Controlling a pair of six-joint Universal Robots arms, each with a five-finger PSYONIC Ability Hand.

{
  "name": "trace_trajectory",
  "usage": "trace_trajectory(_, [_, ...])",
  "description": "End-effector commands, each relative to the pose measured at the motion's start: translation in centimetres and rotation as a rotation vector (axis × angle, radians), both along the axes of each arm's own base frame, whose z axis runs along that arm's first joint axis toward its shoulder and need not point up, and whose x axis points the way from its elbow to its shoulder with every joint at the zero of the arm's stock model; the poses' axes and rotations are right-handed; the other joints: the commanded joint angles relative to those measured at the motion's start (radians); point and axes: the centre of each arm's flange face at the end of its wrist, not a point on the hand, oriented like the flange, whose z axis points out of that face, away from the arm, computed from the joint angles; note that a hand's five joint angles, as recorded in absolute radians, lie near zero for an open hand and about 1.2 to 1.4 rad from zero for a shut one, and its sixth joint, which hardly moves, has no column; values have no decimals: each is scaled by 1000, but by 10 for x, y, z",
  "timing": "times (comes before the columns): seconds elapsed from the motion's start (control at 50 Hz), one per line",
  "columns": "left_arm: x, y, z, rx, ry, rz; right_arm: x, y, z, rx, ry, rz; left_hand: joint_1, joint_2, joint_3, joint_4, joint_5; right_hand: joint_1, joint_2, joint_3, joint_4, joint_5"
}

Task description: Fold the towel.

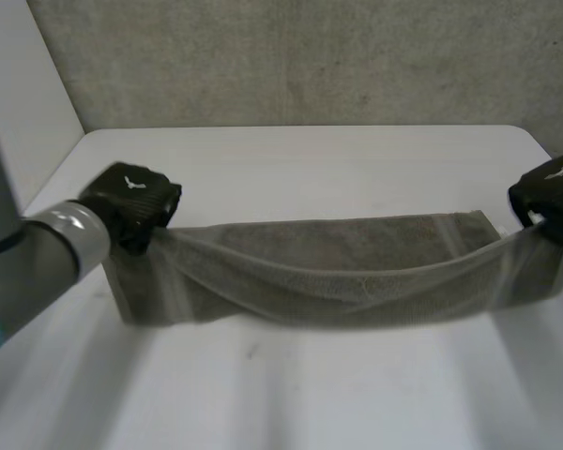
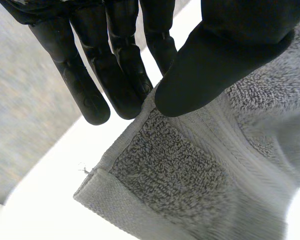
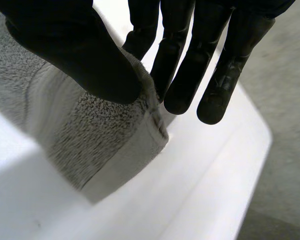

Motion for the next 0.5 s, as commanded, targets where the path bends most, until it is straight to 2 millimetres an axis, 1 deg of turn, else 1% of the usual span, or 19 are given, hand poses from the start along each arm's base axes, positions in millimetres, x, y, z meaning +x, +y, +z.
trace_trajectory(0.02, [-17, -49, -13, -62, 25, 6, 22, -46, -14, -165, -8, 6, 224, 179, 180, 179, 195, 4, 182, 182, 180, 186])
trace_trajectory(0.06, [-27, -78, 18, -229, 93, 11, 26, -58, -1, -267, -40, 3, 224, 179, 180, 179, 195, 4, 182, 182, 180, 186])
trace_trajectory(0.08, [-27, -78, 18, -230, 94, 11, 30, -70, 18, -390, -82, -1, 224, 179, 180, 179, 195, 4, 182, 182, 180, 186])
trace_trajectory(0.1, [-32, -90, 41, -336, 136, 17, 30, -70, 18, -391, -83, -1, 224, 179, 180, 179, 195, 4, 182, 182, 180, 186])
trace_trajectory(0.12, [-32, -91, 42, -337, 136, 17, 35, -80, 40, -523, -135, -2, 224, 179, 180, 179, 195, 4, 182, 182, 180, 186])
trace_trajectory(0.14, [-35, -99, 69, -451, 186, 19, 39, -86, 63, -654, -196, 1, 224, 179, 180, 179, 195, 4, 182, 182, 180, 186])
trace_trajectory(0.16, [-38, -105, 97, -569, 240, 17, 39, -86, 63, -655, -197, 1, 224, 179, 180, 179, 195, 4, 182, 182, 180, 186])
trace_trajectory(0.18, [-38, -105, 97, -570, 241, 17, 43, -88, 88, -789, -263, 9, 224, 179, 180, 179, 195, 4, 182, 182, 180, 186])
trace_trajectory(0.2, [-38, -108, 123, -682, 297, 17, 43, -85, 116, -920, -322, 17, 224, 179, 180, 179, 195, 4, 182, 182, 180, 186])
trace_trajectory(0.22, [-38, -107, 146, -779, 356, 14, 43, -85, 116, -922, -323, 18, 224, 179, 180, 179, 195, 4, 182, 182, 180, 186])
trace_trajectory(0.24, [-38, -107, 147, -780, 357, 14, 42, -79, 139, -1034, -370, 23, 224, 179, 180, 179, 195, 4, 182, 182, 180, 186])
trace_trajectory(0.26, [-35, -102, 169, -865, 415, 11, 42, -79, 139, -1035, -370, 23, 224, 179, 180, 179, 195, 4, 182, 182, 180, 186])
trace_trajectory(0.28, [-35, -102, 169, -866, 416, 11, 41, -73, 154, -1112, -403, 35, 224, 179, 180, 179, 195, 4, 182, 182, 180, 186])
trace_trajectory(0.32, [-29, -91, 199, -963, 516, 1, 40, -67, 161, -1145, -414, 40, 224, 179, 180, 179, 195, 4, 182, 182, 180, 186])
trace_trajectory(0.36, [-27, -90, 198, -949, 542, -1, 39, -61, 155, -1096, -405, 37, 224, 179, 180, 179, 195, 4, 182, 182, 180, 186])
trace_trajectory(0.42, [-20, -96, 174, -855, 552, 13, 39, -61, 144, -1029, -393, 33, 224, 179, 180, 179, 195, 4, 182, 182, 180, 186])
trace_trajectory(0.46, [-16, -99, 157, -800, 540, 27, 41, -59, 115, -854, -369, 29, 224, 179, 180, 179, 195, 4, 182, 182, 180, 186])
trace_trajectory(0.48, [-12, -101, 137, -735, 517, 42, 41, -59, 115, -853, -369, 29, 224, 179, 180, 179, 195, 4, 182, 182, 180, 186])
trace_trajectory(0.5, [-12, -101, 136, -734, 517, 42, 42, -59, 94, -744, -353, 25, 224, 179, 180, 179, 195, 4, 182, 182, 180, 186])
